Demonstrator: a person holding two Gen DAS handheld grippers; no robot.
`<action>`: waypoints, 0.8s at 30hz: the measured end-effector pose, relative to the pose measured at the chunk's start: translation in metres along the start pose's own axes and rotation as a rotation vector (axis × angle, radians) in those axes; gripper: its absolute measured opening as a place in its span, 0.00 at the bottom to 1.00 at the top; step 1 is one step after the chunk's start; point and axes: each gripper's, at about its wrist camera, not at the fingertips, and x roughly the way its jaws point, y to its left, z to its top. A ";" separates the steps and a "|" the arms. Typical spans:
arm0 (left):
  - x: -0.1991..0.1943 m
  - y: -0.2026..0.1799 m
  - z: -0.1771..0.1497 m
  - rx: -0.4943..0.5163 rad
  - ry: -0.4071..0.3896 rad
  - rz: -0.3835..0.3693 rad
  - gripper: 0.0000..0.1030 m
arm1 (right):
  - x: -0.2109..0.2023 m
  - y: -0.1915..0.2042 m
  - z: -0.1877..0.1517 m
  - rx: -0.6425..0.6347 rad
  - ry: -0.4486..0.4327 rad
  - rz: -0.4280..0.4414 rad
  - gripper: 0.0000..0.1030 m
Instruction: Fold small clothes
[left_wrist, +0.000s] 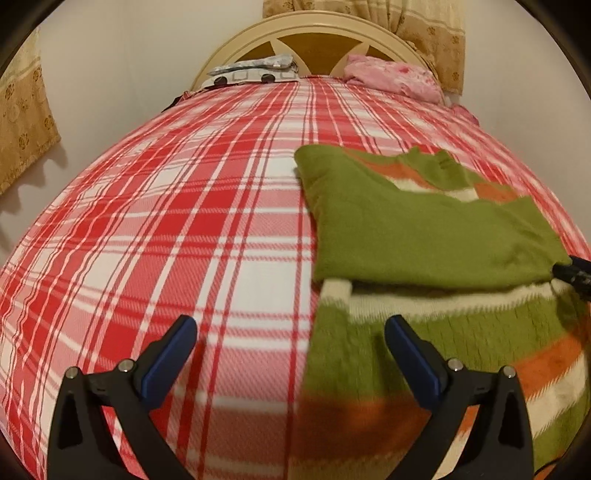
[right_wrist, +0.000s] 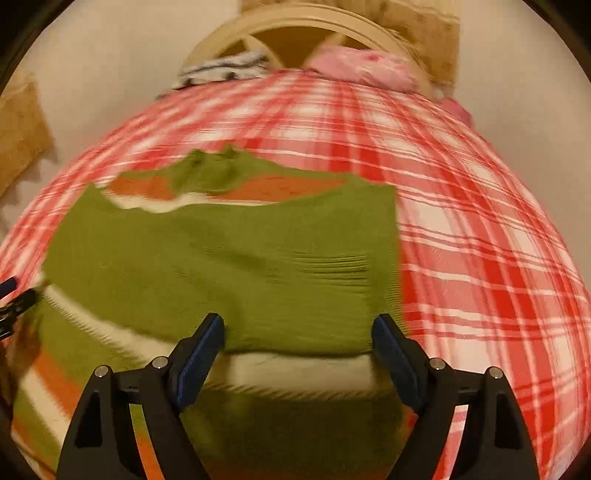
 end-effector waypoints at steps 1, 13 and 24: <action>-0.001 -0.002 -0.002 0.010 0.004 0.001 1.00 | 0.008 0.001 -0.003 -0.017 0.038 -0.016 0.81; -0.022 -0.009 -0.015 0.018 -0.017 -0.011 1.00 | -0.003 -0.008 -0.030 0.033 0.044 -0.012 0.81; -0.048 -0.013 -0.033 0.021 -0.033 -0.061 1.00 | -0.040 0.004 -0.063 0.031 0.007 -0.020 0.81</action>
